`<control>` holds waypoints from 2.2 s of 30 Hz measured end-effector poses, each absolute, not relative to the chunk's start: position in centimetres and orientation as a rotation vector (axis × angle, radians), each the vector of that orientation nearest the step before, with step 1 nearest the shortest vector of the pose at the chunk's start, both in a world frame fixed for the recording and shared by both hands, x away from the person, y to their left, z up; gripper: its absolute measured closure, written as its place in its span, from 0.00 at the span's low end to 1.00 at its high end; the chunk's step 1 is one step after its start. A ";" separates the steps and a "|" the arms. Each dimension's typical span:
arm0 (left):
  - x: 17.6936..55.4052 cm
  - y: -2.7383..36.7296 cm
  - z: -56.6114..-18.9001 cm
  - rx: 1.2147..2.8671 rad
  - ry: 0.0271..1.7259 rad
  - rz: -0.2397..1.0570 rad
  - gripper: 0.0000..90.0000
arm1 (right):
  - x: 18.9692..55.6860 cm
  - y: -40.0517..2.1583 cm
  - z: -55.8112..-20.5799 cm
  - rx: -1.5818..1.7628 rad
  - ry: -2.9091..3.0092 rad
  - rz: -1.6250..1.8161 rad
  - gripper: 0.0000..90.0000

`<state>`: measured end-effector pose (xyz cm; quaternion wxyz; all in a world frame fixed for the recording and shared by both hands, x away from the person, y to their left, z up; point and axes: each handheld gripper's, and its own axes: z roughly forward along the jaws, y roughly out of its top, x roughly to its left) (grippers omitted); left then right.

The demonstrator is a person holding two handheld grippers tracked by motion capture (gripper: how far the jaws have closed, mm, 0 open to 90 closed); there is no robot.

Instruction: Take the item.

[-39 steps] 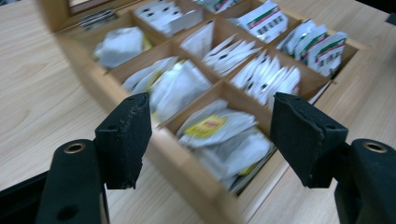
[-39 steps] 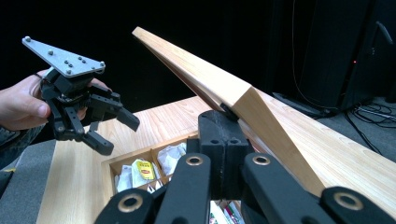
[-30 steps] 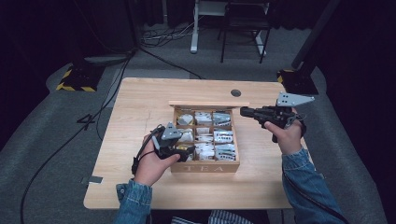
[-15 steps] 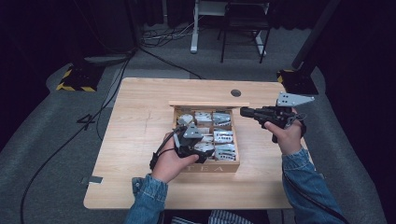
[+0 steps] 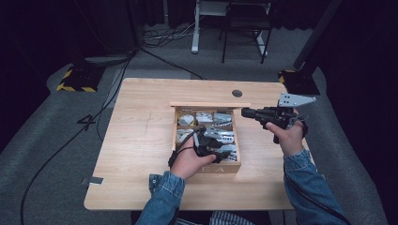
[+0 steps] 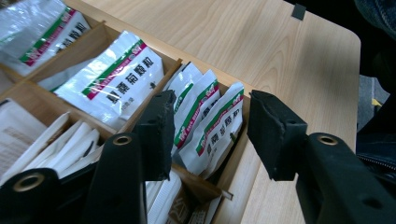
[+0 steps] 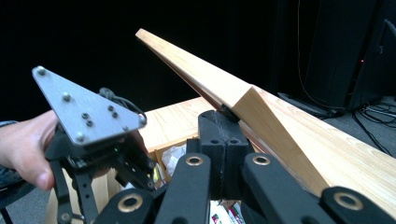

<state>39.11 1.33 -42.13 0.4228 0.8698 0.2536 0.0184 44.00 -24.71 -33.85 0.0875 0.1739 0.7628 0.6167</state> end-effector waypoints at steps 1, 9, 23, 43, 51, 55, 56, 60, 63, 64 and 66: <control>39.2 1.2 -42.2 2.183 0.630 0.041 0.61 | 44.0 -24.7 -33.9 0.518 2.271 1.840 1.00; 39.7 0.2 -43.0 2.203 0.627 -0.011 0.74 | 44.1 -24.7 -33.9 0.516 2.272 1.845 1.00; 40.1 -0.1 -44.5 2.239 0.633 -0.127 0.97 | 44.1 -24.8 -33.9 0.516 2.274 1.859 1.00; 40.0 -0.2 -43.7 2.244 0.589 -0.108 1.00 | 44.2 -24.8 -34.0 0.518 2.280 1.862 1.00; 39.7 -0.2 -42.4 2.226 0.569 -0.073 1.00 | 44.2 -24.8 -34.0 0.518 2.277 1.865 1.00; 39.6 0.0 -41.6 2.213 0.549 -0.064 1.00 | 44.2 -24.8 -34.0 0.518 2.277 1.863 1.00; 39.6 0.0 -41.4 2.211 0.543 -0.061 1.00 | 44.2 -24.8 -34.0 0.518 2.277 1.863 1.00; 39.6 0.2 -40.7 2.202 0.528 -0.054 1.00 | 44.2 -24.8 -34.0 0.520 2.280 1.863 1.00; 39.5 0.5 -39.9 2.167 0.533 -0.036 1.00 | 44.1 -24.8 -34.1 0.520 2.280 1.861 1.00; 39.5 0.5 -39.9 2.167 0.533 -0.036 1.00 | 44.1 -24.8 -34.1 0.520 2.280 1.861 1.00; 39.4 0.6 -39.5 2.151 0.532 -0.028 1.00 | 44.1 -24.8 -34.1 0.521 2.279 1.863 1.00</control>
